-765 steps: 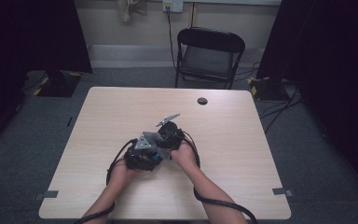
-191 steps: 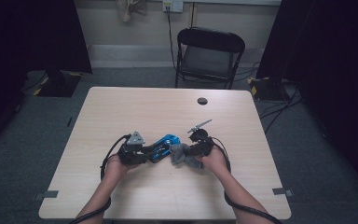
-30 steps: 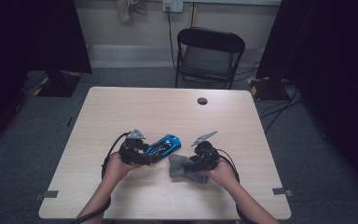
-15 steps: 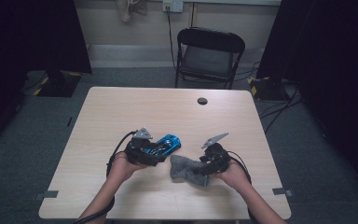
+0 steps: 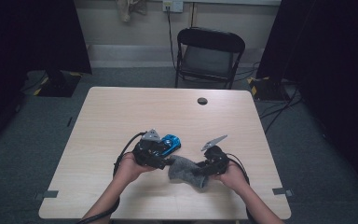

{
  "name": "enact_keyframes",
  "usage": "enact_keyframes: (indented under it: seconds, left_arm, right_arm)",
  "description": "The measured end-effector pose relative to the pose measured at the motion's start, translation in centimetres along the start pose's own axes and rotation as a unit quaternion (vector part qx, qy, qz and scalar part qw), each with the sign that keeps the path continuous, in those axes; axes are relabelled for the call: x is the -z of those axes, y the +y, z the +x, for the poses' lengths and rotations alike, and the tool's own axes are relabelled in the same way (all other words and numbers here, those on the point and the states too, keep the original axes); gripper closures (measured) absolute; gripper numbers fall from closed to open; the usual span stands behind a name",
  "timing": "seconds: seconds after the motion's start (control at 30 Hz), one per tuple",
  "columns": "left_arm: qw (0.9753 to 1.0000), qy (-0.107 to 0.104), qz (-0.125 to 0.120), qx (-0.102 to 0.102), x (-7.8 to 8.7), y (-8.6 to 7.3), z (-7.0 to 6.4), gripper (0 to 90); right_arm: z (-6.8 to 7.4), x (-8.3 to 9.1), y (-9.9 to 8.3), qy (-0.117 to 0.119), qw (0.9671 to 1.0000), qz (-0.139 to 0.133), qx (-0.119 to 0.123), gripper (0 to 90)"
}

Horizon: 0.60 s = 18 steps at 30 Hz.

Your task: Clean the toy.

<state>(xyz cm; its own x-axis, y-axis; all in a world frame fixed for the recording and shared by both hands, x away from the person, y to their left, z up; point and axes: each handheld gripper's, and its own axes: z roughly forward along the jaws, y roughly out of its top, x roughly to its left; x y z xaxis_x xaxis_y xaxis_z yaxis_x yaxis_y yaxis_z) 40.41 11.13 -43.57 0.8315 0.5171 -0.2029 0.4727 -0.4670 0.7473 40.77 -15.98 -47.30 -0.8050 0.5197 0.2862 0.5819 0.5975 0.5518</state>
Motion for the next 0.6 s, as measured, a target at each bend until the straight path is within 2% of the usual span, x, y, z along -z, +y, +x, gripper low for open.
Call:
enact_keyframes:
  seconds: [0.07, 0.13, 0.2, 0.3, 0.4, 0.47, 0.6]
  left_arm:
    - [1.0000, -0.006, 0.001, -0.004, -0.1, 0.1, -0.3, 25.0]
    - [0.9999, -0.014, -0.003, -0.007, -0.3, 0.2, -0.5, 25.0]
    - [0.9997, -0.024, 0.002, -0.010, -0.6, 0.2, -0.8, 24.9]
    - [0.9994, -0.031, 0.008, -0.011, -1.0, 0.1, -1.0, 24.3]
    - [0.9994, -0.031, 0.014, -0.011, -1.3, -0.2, -1.0, 24.5]
    - [0.9992, -0.033, 0.016, -0.014, -1.6, -0.3, -1.0, 24.6]
    - [0.9987, -0.035, 0.028, -0.024, -2.5, -0.4, -1.4, 24.9]
  right_arm:
    - [0.3, -0.3, 0.4, 0.009, 0.9999, 0.003, 0.008, 61.4]
    - [0.8, -0.8, 1.0, 0.021, 0.9994, 0.009, 0.027, 61.5]
    - [1.2, -1.1, 1.5, 0.025, 0.9989, 0.010, 0.037, 59.1]
    - [1.7, -1.4, 2.2, 0.021, 0.9984, 0.009, 0.051, 44.4]
    - [1.5, -0.9, 2.4, 0.016, 0.9983, 0.000, 0.056, 38.4]
    - [1.2, -0.4, 2.4, 0.015, 0.9986, -0.004, 0.050, 32.9]
    - [0.4, 1.0, 2.3, 0.006, 0.9991, -0.018, 0.039, 31.9]
